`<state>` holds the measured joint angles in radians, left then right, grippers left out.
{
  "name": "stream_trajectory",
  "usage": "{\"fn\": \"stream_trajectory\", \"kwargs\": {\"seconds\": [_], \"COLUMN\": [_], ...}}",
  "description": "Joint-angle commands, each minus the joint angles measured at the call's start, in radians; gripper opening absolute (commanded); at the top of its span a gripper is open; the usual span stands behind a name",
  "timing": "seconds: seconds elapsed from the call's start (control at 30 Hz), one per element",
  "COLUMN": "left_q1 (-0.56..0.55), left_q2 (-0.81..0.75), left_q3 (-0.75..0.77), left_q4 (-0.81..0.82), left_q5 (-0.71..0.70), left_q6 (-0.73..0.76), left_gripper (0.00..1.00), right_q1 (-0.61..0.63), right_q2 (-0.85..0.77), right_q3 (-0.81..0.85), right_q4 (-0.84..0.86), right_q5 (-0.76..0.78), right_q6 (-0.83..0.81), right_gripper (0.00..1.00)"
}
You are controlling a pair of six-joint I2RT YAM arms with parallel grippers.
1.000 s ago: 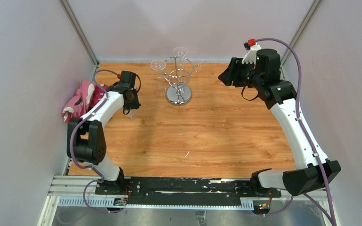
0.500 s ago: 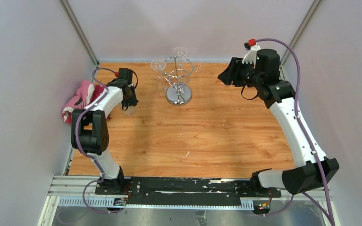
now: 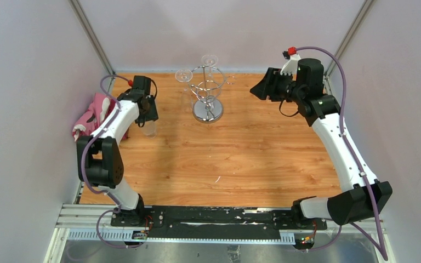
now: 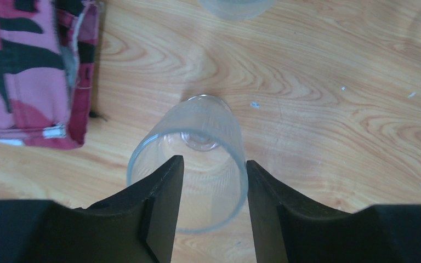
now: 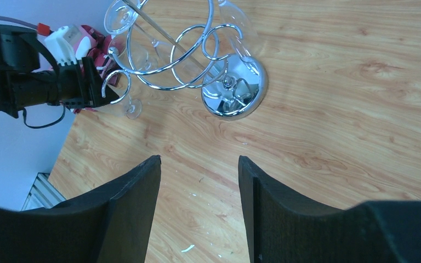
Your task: Take the wine glass off the wine glass rack
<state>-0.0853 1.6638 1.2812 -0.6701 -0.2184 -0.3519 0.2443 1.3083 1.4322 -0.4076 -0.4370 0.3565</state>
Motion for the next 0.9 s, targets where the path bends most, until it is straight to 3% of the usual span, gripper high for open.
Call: {"fn": "stream_trajectory", "kwargs": {"seconds": [0.0,0.27,0.33,0.43,0.53,0.7,0.87], "left_q1": [0.007,0.004,0.004,0.004,-0.005,-0.029,-0.03], "left_q2": [-0.128,-0.344,-0.432,-0.557,-0.605,-0.629,-0.628], "left_q3": [0.059,0.146,0.098,-0.078,-0.162,-0.19,-0.198], "left_q4": [-0.052,-0.012,0.113,0.437,0.658,0.69,0.692], "left_q5": [-0.052,0.083,0.244,0.487,0.627,0.587,0.582], "left_q6": [-0.004,-0.019,-0.04,-0.132,-0.195,-0.159,-0.16], "left_gripper": [0.51,0.52,0.52,0.52,0.51,0.49,0.47], "right_q1": [-0.022,-0.067,-0.092,-0.119,-0.131,-0.124,-0.096], "right_q2": [0.008,0.056,0.09,0.159,0.265,0.529,0.753], "right_q3": [-0.025,-0.074,-0.085,-0.083,-0.025,0.193,0.473], "right_q4": [0.056,0.185,0.264,0.443,0.566,0.636,0.574], "right_q5": [-0.047,-0.129,-0.178,-0.273,-0.34,-0.421,-0.4], "right_q6": [0.03,0.109,0.165,0.257,0.334,0.439,0.421], "right_gripper": [0.59,0.59,0.59,0.58,0.54,0.46,0.42]}}
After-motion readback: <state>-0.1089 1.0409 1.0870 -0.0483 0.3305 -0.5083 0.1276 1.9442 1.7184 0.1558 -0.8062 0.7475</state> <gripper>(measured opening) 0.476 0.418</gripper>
